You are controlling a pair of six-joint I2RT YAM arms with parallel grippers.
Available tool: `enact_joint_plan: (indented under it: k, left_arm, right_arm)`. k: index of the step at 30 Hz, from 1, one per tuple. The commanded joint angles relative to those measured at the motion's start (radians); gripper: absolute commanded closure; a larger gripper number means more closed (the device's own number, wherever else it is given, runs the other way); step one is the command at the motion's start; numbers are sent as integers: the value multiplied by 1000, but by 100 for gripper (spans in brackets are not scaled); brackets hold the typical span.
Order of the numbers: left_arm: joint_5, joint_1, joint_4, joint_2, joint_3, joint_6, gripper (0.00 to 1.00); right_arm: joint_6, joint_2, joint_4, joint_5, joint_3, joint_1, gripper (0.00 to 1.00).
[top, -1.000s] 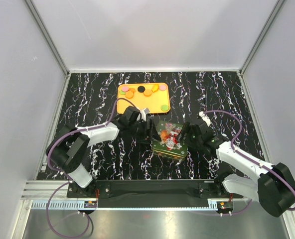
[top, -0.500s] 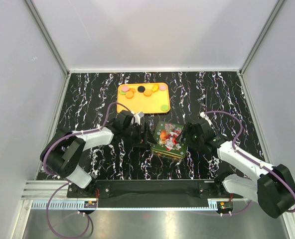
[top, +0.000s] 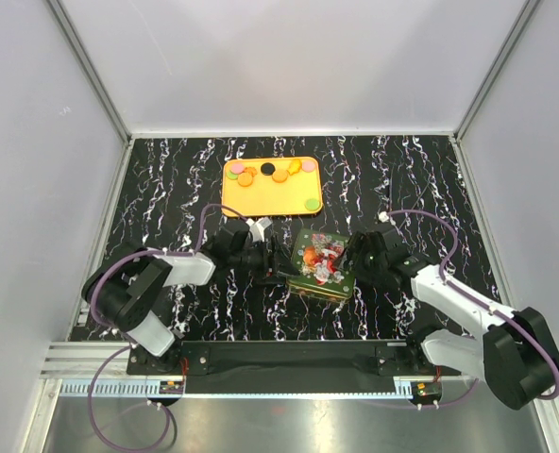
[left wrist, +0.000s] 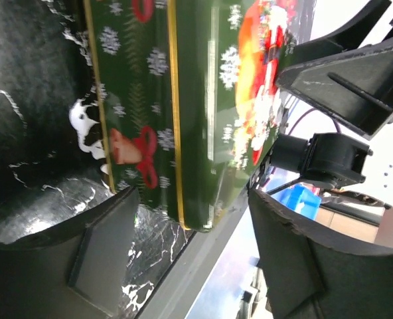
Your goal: Pack the cookies
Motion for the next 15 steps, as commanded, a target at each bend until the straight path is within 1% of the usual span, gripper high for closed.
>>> enact_joint_plan:
  k: [1, 2, 6, 7, 8, 9, 10, 11, 12, 13, 14, 15]
  left_arm:
    - [39, -16, 200, 46, -17, -80, 31]
    - [36, -20, 205, 52, -17, -82, 32]
    - [16, -40, 222, 92, -13, -97, 49]
    - [8, -43, 223, 96, -11, -97, 58]
    - [4, -48, 220, 102, -6, -99, 64]
    - [-5, -56, 219, 110, -2, -99, 67]
    - [-12, -60, 202, 113, 7, -93, 77]
    - [-18, -63, 193, 116, 10, -88, 83]
    - [-25, -71, 184, 119, 12, -85, 88]
    - [-39, -74, 165, 121, 17, -77, 90]
    - [-42, -76, 159, 124, 21, -74, 97]
    - [-47, -80, 151, 129, 24, -71, 100]
  right_arm:
    - [11, 37, 88, -66, -13, -2, 23]
    - [11, 50, 94, -67, -14, -2, 23]
    - [13, 64, 120, -72, -28, -1, 24]
    - [14, 67, 129, -75, -28, 4, 23]
    - [17, 77, 131, -73, -30, 5, 24]
    - [18, 85, 140, -70, -30, 15, 24]
    - [21, 91, 145, -69, -31, 18, 25]
    - [24, 106, 149, -69, -34, 22, 25]
    - [25, 111, 155, -67, -36, 28, 25]
    - [30, 116, 166, -67, -36, 38, 25]
    - [33, 123, 171, -66, -39, 41, 25]
    - [34, 131, 175, -64, -37, 42, 25]
